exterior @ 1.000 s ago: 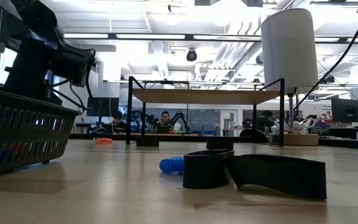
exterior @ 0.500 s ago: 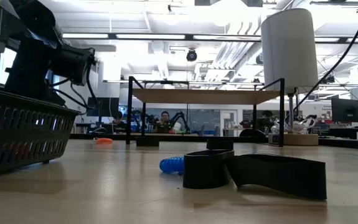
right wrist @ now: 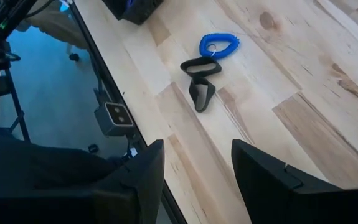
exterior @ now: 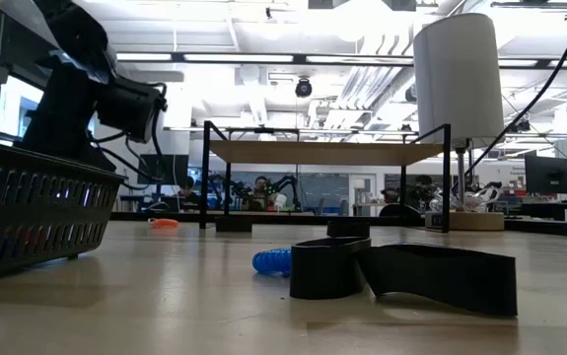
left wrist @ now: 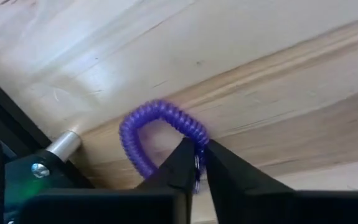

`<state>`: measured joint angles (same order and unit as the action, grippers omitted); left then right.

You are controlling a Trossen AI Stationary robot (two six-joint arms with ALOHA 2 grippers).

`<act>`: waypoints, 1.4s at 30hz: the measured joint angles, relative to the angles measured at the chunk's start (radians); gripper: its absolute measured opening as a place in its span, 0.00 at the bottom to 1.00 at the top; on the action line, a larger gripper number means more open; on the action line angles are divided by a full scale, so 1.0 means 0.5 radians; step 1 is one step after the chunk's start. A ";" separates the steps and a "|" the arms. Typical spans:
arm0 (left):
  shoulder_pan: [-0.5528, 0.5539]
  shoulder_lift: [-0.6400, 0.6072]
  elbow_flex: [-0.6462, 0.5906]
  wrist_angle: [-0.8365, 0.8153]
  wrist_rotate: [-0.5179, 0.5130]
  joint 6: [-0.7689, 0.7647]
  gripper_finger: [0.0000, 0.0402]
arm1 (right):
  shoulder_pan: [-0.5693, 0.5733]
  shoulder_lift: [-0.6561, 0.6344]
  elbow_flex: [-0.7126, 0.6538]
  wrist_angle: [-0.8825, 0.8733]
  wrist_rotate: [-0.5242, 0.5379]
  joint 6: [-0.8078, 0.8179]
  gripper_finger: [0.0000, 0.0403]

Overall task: Pick & Place Office Desk Supplies
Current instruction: Put the violet spring key chain into the middle black basket

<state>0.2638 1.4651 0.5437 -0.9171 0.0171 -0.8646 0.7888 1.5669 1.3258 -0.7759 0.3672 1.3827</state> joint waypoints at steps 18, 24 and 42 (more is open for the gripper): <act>-0.423 -0.480 0.664 -0.678 -0.292 0.051 0.00 | -0.016 0.001 -0.001 0.023 -0.007 -0.014 0.43; -0.859 -0.535 1.139 -0.728 -0.218 0.038 0.00 | -0.044 0.001 -0.001 0.080 -0.014 -0.153 0.43; -1.594 -0.249 1.523 -0.257 0.069 0.408 0.00 | -0.263 0.001 -0.001 0.212 -0.015 -0.304 0.43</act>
<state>-0.5331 1.3405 1.3052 -1.0458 0.0514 -0.6604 0.6575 1.5673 1.3254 -0.6700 0.3595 1.2305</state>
